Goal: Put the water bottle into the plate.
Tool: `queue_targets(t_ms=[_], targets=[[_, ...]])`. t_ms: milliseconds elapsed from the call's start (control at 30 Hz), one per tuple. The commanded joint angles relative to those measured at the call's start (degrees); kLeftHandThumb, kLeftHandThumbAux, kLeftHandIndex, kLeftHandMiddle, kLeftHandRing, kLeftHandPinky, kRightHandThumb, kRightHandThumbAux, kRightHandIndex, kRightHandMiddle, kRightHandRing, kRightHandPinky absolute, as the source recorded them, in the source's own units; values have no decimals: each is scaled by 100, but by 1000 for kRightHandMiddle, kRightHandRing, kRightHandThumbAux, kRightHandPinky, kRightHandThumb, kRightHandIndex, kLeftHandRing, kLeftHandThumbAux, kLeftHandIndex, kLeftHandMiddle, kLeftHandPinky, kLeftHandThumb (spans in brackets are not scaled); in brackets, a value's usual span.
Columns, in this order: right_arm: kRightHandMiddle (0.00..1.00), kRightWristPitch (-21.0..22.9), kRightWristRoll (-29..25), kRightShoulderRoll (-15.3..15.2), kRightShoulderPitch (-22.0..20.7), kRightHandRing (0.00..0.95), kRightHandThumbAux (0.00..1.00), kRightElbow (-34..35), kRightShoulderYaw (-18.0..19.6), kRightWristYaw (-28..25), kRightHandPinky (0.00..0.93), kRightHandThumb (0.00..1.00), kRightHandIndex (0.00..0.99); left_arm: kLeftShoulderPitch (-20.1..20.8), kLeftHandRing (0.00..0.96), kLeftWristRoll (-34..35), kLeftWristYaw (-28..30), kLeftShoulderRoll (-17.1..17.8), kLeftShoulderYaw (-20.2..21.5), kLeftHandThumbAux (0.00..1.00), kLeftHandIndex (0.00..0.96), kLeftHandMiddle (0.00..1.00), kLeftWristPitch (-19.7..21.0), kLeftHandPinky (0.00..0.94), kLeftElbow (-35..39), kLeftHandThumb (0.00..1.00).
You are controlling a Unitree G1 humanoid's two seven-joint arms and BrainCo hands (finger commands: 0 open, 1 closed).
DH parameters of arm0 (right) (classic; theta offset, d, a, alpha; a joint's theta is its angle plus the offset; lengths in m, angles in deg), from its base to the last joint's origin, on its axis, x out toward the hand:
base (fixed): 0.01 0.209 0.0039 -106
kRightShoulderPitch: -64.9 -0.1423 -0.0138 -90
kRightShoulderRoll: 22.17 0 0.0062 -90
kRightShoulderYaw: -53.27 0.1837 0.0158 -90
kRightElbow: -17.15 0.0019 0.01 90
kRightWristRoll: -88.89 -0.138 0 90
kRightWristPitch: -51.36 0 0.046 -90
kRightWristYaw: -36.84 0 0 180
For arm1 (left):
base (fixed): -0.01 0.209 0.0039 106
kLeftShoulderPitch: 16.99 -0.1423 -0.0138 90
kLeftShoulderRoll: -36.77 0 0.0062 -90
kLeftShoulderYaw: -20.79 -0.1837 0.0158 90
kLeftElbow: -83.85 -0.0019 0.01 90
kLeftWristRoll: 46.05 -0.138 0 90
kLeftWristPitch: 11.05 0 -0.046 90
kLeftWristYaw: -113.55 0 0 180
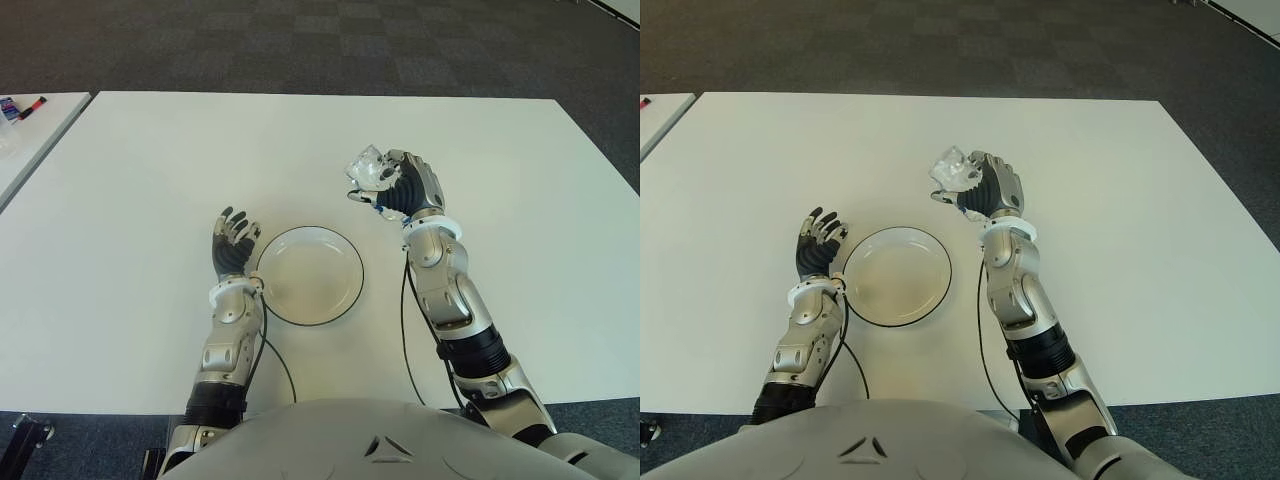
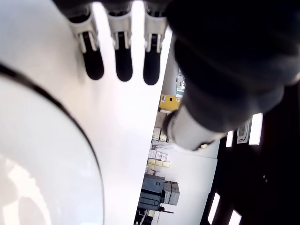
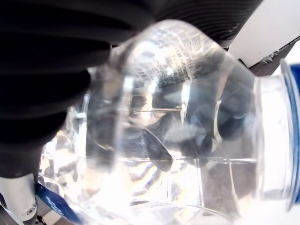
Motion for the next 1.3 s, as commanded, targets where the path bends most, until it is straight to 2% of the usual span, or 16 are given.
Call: queue_targets(t_ms=[33, 267, 467, 633, 933, 1300], targets=[[537, -100, 116, 159, 288, 876, 673, 429, -366, -170, 862, 857, 409, 74, 199, 34, 34, -560, 17, 882, 150, 225, -31, 226, -130, 392], [532, -477, -21, 77, 441, 869, 676, 491, -638, -521, 861, 856, 400, 118, 206, 52, 40, -562, 41, 878, 148, 227, -61, 235, -228, 393], [529, -743, -42, 63, 519, 866, 678, 417, -737, -624, 858, 855, 397, 154, 202, 44, 27, -564, 56, 875, 139, 221, -93, 225, -302, 379], [527, -1417, -153, 26, 458, 861, 680, -267, -892, -492, 856, 854, 393, 118, 184, -66, -55, -492, 62, 867, 124, 203, -28, 207, -198, 338], [527, -1447, -363, 90, 413, 856, 681, -373, -856, -877, 844, 853, 390, 78, 189, -209, -113, -490, 43, 855, 136, 206, 45, 214, -6, 302], [527, -1394, -316, 107, 337, 851, 681, -550, -860, -989, 828, 852, 390, 61, 201, -194, -147, -577, 57, 848, 145, 216, 39, 223, 30, 324]])
